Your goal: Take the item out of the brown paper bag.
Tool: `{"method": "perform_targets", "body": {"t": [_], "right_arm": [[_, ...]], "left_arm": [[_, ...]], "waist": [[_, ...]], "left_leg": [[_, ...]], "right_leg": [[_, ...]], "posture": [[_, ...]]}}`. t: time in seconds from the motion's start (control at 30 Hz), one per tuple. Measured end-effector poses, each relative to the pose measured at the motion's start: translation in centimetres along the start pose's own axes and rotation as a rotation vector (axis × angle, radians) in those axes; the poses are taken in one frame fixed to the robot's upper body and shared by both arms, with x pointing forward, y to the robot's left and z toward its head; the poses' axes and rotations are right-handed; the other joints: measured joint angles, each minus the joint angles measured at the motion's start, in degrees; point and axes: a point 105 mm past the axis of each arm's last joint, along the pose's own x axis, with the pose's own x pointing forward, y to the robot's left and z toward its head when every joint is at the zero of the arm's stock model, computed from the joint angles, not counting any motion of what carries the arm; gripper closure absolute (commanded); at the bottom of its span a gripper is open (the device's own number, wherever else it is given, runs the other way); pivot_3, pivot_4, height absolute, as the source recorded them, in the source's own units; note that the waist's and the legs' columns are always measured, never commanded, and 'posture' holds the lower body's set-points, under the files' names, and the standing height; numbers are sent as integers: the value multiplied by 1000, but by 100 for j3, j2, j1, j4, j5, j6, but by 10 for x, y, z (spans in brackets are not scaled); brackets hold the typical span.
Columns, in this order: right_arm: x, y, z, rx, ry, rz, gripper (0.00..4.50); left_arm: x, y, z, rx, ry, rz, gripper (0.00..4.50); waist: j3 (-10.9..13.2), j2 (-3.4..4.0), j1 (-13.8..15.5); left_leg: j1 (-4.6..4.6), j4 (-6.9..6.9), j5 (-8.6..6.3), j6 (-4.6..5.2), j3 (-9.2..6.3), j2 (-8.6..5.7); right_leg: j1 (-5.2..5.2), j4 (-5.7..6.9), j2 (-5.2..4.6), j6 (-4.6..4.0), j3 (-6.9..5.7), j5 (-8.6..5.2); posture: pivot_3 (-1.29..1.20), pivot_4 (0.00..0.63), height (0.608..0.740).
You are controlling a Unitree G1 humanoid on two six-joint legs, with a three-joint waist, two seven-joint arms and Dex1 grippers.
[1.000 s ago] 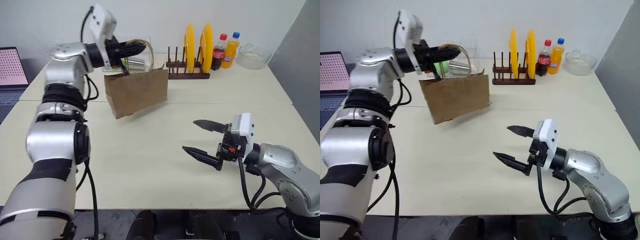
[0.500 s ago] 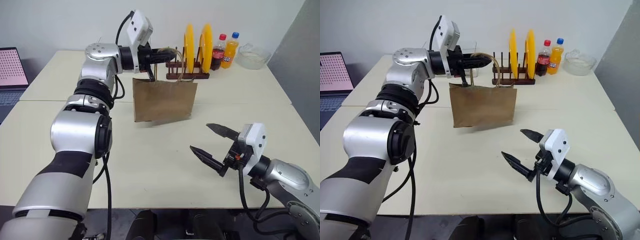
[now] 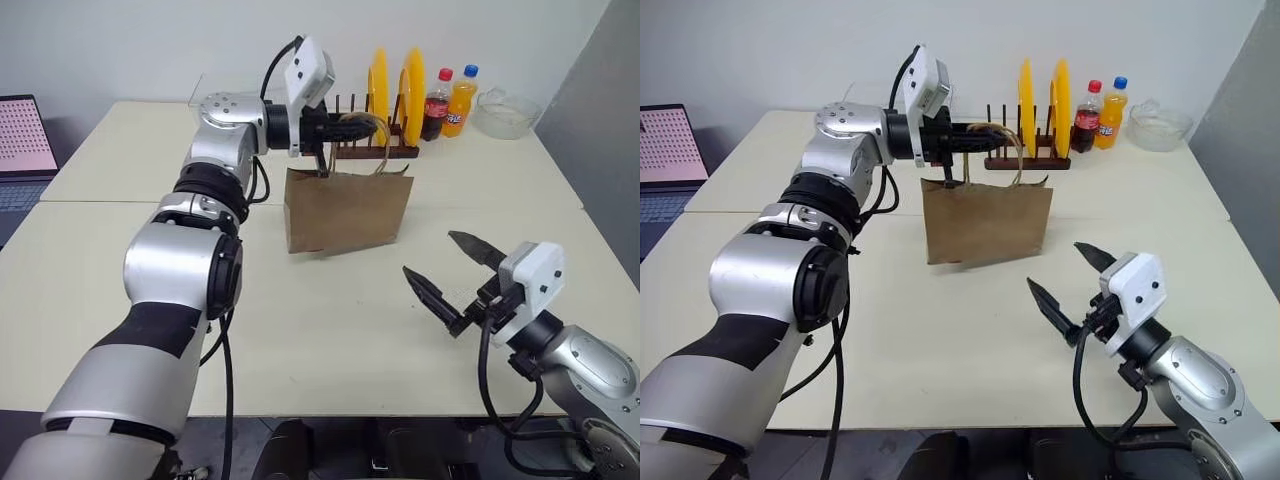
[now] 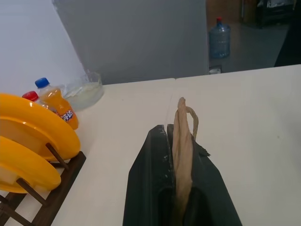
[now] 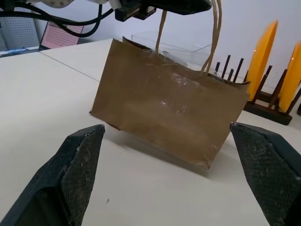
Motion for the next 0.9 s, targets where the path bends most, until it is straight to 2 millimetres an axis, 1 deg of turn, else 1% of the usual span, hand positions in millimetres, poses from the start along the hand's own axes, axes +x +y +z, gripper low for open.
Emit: {"method": "perform_targets", "body": {"t": [0.17, 0.23, 0.47, 0.57, 0.67, 0.9], "right_arm": [[-1, -2, -1, -7, 7, -23, 0], [-1, -3, -1, -9, 7, -26, 0], [0, -4, -1, -27, 9, -30, 0], [1, -3, 1, -32, 2, -23, 0], [3, -2, 3, -38, -10, -20, 0], [5, 1, 5, -43, -20, -5, 0]], "left_arm": [[0, -2, -3, 36, 29, -16, 4465], [1, -3, -6, 54, 49, -22, 4465], [1, -4, -14, 107, 98, -18, 4465], [1, -1, -15, 130, 110, 17, 4465], [-3, 3, -21, 136, 129, 63, 4465], [-10, 7, -30, 141, 151, 109, 4465]], "waist": [[0, 0, 0], [0, 0, 0], [0, 0, 0], [0, 0, 0], [0, 0, -1], [0, 0, -1]], "left_leg": [[0, 16, 0, 1, 0, 0], [0, 37, -2, 2, 1, -1], [1, 45, -1, 2, 2, -2], [2, 45, -1, 2, 1, -2], [3, 45, -1, 2, 1, -2], [4, 47, -2, 2, 2, -2]], "right_leg": [[1, 15, 0, 0, 1, 0], [1, 39, 0, 1, 2, -1], [1, 47, 0, 2, 3, -1], [1, 51, 0, 2, 4, -1], [1, 55, 0, 2, 4, -1], [1, 56, 0, 2, 5, -1]], "posture": [[0, 150, 740], [0, 150, 740], [0, 150, 740], [0, 150, 740], [0, 150, 740], [0, 150, 740]]}}
